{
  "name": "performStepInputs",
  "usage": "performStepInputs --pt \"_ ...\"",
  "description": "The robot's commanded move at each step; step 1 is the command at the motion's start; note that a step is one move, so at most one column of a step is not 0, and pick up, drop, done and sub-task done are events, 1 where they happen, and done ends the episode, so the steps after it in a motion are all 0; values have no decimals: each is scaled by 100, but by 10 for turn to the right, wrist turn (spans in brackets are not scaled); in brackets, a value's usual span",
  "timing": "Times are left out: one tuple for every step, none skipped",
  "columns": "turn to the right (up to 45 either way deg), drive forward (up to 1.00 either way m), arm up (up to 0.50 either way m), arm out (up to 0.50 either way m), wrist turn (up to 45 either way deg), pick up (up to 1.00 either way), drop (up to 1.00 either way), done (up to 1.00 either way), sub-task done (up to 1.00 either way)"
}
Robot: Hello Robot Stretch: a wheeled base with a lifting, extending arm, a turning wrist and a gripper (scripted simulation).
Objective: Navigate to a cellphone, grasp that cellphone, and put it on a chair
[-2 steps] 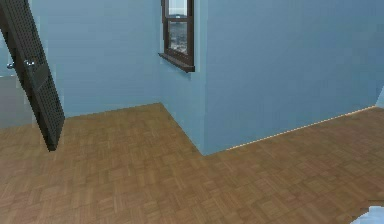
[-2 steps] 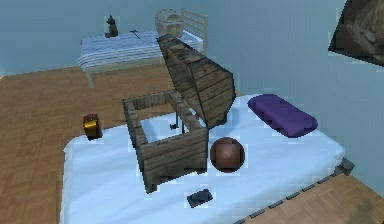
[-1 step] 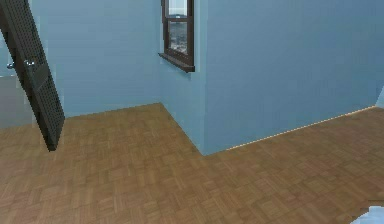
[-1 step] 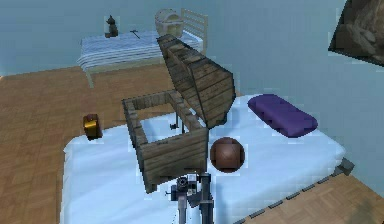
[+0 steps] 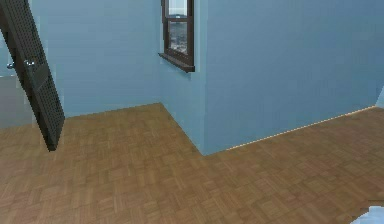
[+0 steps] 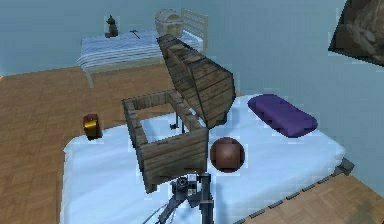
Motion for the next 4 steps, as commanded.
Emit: performStepInputs --pt "0 0 0 0 450 0 0 0 0" --pt "0 0 0 0 450 0 0 0 0" --pt "0 0 0 0 450 0 0 0 0" --pt "0 0 0 0 90 0 0 0 0"
